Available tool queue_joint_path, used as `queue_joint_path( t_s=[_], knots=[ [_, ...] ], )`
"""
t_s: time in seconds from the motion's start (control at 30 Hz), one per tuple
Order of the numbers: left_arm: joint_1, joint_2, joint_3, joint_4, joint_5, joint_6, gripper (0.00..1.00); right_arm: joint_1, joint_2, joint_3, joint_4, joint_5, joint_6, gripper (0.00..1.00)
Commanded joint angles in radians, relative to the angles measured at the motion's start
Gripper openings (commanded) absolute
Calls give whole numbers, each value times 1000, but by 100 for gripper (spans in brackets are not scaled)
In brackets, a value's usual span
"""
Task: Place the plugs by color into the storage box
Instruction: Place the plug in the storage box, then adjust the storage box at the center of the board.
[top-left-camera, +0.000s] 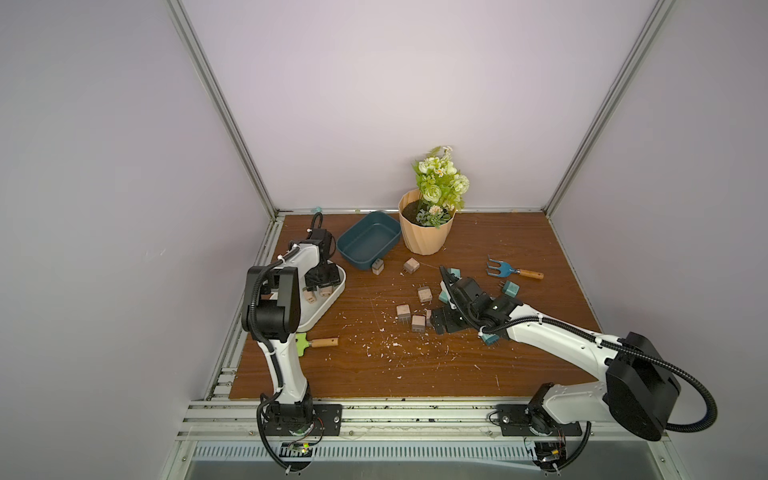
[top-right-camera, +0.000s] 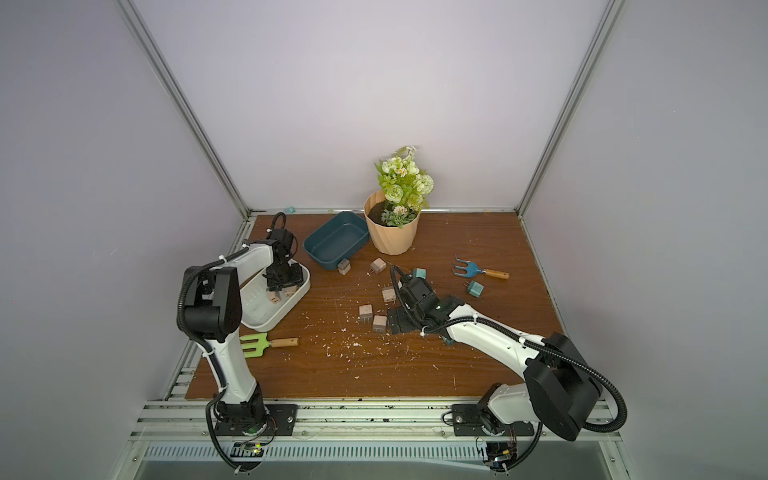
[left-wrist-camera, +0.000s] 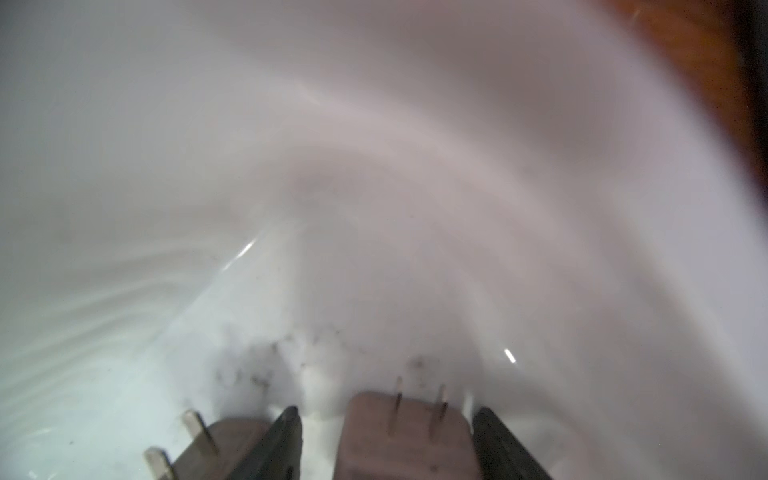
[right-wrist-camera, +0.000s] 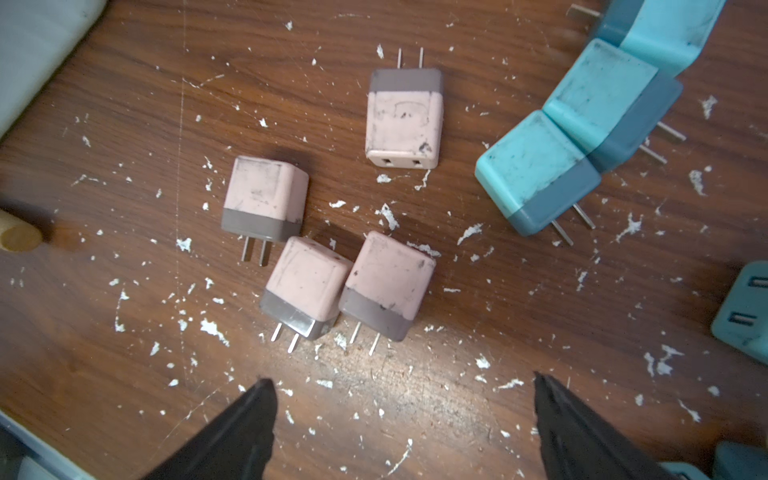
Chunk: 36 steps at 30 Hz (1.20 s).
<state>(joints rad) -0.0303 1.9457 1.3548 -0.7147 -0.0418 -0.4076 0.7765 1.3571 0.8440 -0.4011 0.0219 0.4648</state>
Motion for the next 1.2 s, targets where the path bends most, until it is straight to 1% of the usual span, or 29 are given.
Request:
queue_joint_path(
  t_s=[0.0,0.07,0.13,0.2,0.27,0.37,0.47,0.57,0.63,0.7,0.73,0.83,0.93,1.07,1.17],
  knots=[
    [11,-87,56,-99,-30,-29,70,-3,-7,47,2,21,6,99],
    [-1,-121,134,-149,-37,-33,73,-2,-5,52,2,19,5,99],
    [-22,-147,221,-171,-9,-40,76,-2,-3,53,9,14,5,99],
    [-68,-160,282,-173,12,-63,78,-2,2,56,14,10,3,98],
    [-125,-144,332,-173,34,-62,81,-3,10,57,17,5,0,99],
    [-206,-92,370,-171,86,-63,86,-3,15,59,18,3,0,99],
    [-263,-28,376,-150,179,-65,91,-2,5,53,16,8,4,99],
    [-318,17,379,-112,213,-75,94,-2,-13,35,13,14,12,99],
    [-333,46,373,-86,247,-87,95,-3,-27,22,12,16,18,99],
    [-336,74,361,-58,275,-98,100,-2,-40,8,10,21,24,99],
    [-337,86,360,-51,279,-99,100,-2,-47,2,8,22,27,99],
    [-338,129,380,-51,265,-89,100,-2,-63,-8,0,30,34,99],
    [-336,160,398,-51,218,-96,100,-2,-74,-14,-4,35,38,99],
    [-339,217,413,-35,249,-127,100,-3,-74,-19,-7,33,43,99],
    [-340,233,417,-19,213,-153,100,-2,-72,-18,-10,34,46,99]
  ],
)
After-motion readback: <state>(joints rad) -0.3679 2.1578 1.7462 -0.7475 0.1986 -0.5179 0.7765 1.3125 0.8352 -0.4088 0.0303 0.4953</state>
